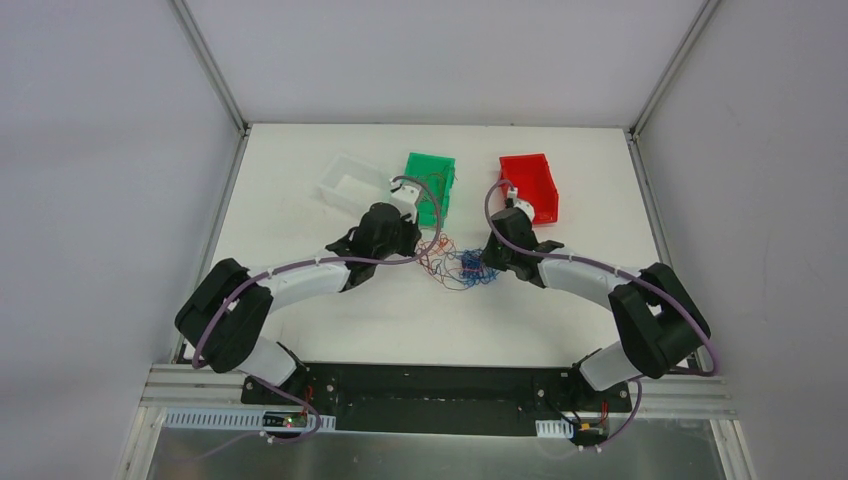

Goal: Untangle the cables

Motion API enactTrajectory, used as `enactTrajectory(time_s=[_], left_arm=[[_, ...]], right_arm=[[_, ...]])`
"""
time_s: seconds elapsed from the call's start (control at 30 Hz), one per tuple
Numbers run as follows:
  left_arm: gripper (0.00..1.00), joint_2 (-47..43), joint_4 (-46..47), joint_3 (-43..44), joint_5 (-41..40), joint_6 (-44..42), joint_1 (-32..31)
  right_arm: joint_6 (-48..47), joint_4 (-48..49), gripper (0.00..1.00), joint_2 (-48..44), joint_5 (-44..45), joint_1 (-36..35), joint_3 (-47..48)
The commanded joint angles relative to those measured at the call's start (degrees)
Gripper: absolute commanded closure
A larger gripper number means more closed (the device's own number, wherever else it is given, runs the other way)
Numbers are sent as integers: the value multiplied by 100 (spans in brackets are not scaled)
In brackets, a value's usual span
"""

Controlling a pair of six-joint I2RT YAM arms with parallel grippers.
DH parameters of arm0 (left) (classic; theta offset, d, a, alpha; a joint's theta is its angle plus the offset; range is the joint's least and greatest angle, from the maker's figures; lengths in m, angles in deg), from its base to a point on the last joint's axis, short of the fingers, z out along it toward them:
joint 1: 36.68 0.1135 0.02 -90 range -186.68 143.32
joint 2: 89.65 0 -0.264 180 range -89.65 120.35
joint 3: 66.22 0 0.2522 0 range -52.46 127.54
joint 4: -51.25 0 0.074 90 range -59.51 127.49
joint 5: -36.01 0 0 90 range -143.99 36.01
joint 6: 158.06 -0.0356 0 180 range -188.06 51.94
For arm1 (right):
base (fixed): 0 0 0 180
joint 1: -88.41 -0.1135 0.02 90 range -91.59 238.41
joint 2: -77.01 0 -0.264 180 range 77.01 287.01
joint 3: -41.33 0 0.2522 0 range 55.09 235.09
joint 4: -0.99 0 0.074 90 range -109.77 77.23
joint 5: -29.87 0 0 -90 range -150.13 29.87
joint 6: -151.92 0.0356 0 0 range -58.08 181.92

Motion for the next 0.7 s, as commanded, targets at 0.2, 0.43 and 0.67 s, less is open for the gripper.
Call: enactTrajectory(time_s=[0.2, 0.43, 0.67], left_arm=[[82, -777, 670, -550, -1897, 277, -60], [100, -899, 633, -632, -2489, 311, -60], [48, -304, -192, 116, -1810, 311, -51]], right_arm=[[17, -411, 97, -450, 859, 114, -19], [43, -480, 100, -518, 997, 148, -26], [33, -389, 100, -756, 1028, 208, -179]])
